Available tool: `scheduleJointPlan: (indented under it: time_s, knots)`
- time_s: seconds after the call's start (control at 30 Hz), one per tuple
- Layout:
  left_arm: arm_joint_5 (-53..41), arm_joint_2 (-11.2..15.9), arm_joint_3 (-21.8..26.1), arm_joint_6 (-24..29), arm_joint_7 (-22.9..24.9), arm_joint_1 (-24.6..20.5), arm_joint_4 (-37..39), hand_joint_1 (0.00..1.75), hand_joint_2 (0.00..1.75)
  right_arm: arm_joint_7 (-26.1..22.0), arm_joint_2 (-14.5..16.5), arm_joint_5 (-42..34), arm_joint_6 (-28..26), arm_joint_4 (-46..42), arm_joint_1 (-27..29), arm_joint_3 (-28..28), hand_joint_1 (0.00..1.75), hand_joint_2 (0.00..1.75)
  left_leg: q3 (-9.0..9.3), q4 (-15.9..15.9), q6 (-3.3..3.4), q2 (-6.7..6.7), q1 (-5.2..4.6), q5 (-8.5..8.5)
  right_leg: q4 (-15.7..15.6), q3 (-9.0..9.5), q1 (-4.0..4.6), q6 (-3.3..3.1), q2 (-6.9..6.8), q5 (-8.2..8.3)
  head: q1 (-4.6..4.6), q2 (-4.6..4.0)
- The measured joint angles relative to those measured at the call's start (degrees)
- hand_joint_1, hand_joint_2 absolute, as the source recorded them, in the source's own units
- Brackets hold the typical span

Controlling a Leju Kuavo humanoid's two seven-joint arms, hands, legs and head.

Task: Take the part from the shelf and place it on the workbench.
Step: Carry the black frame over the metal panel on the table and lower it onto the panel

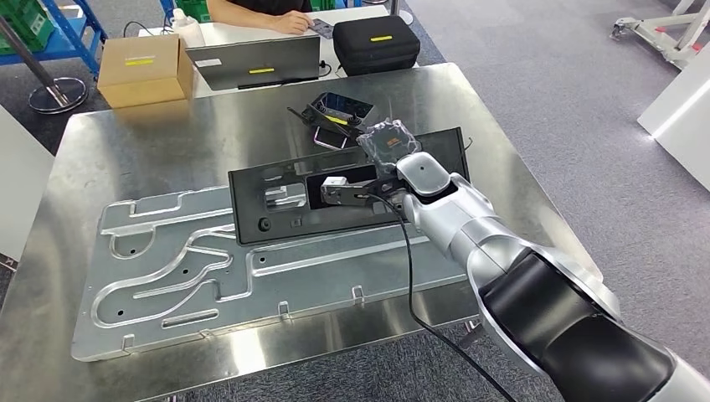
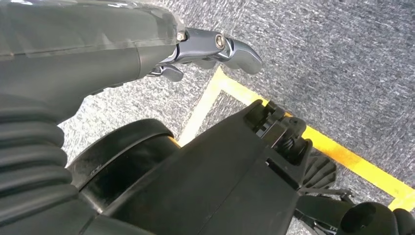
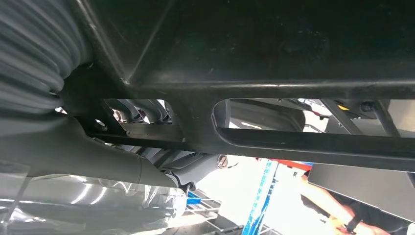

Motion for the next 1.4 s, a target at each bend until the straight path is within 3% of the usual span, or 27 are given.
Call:
scheduleJointPlan:
  time_s: [0.2,0.53,0.97,1.4]
  knots:
    - [-0.21,-0.12,0.00,-0.03,0.05,-0.52,0.00,0.00,1.75,1.92,0.34,-4.71,1.81,0.00,0.54,-2.89,1.75,1.75,0.00,0.00,0.00,0.00,0.00,0.00,0.00,0.00,0.00,0.00,0.00,0.00,0.00,0.00]
    - [-0.81,-0.30,0.01,-0.11,1.25,-0.82,-0.01,0.00,1.75,6.49,1.93,-13.94,9.92,0.01,1.73,-12.70,1.75,1.75,-0.05,0.00,0.01,-0.04,0.00,0.00,0.00,-0.01,-0.01,-0.02,-0.07,-0.02,0.00,0.00]
    - [-1.47,-0.30,0.93,0.76,0.66,-0.86,0.00,0.00,1.75,6.58,3.58,-7.98,12.48,0.02,1.94,-13.71,1.75,1.75,-0.07,0.00,0.01,-0.05,-0.01,0.00,-0.02,-0.02,-0.02,-0.02,-0.09,-0.02,0.00,0.00]
    - [1.17,-0.32,3.54,1.27,-1.86,-1.30,0.00,0.00,1.75,6.44,3.58,-6.71,12.38,0.02,2.72,-13.55,1.75,1.75,-0.06,0.00,0.01,-0.05,-0.01,0.00,-0.03,-0.03,-0.02,-0.02,-0.09,-0.02,0.00,0.00]
